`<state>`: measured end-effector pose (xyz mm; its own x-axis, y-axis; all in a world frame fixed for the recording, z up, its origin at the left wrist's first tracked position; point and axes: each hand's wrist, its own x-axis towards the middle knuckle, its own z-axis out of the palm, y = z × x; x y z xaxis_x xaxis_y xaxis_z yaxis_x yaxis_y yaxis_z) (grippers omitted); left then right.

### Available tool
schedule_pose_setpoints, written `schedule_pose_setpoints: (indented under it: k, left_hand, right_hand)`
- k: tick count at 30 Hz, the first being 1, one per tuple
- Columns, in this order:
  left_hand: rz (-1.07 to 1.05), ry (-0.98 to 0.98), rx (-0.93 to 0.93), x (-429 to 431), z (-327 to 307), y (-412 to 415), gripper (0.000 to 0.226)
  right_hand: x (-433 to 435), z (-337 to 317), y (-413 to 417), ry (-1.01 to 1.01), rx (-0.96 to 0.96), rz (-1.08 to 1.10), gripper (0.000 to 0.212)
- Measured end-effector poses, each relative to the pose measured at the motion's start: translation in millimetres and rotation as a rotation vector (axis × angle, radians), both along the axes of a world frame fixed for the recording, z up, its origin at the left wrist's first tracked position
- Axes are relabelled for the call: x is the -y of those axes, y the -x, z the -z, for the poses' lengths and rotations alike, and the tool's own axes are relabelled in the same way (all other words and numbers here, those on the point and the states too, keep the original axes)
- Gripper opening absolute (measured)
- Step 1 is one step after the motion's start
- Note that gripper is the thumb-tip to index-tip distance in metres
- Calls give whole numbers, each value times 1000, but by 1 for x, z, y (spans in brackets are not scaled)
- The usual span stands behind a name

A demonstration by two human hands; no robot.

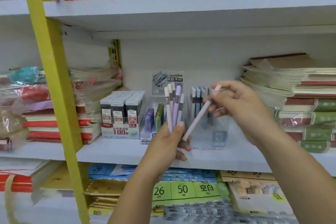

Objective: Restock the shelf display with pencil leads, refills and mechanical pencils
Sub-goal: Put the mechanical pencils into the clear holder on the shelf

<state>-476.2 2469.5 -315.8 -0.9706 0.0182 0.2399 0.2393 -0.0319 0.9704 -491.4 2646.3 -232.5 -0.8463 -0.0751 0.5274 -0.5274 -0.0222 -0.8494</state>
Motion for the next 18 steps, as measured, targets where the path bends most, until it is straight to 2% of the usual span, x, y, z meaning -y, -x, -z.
schedule_pose_setpoints:
  k: [3, 6, 13, 18]
  left_hand:
    - [-53, -34, -10, 10, 1, 5, 29]
    - [-48, -49, -27, 14, 1, 7, 25]
    - [-17, -53, -15, 15, 7, 9, 29]
    - [2, -56, -22, 15, 9, 12, 27]
  right_hand:
    - [-9, -7, 1, 53, -210, 176, 11]
    - [-10, -6, 6, -29, -349, 259, 16]
    - [5, 15, 31, -388, -335, 391, 17]
    - [12, 19, 40, -431, -353, 416, 19]
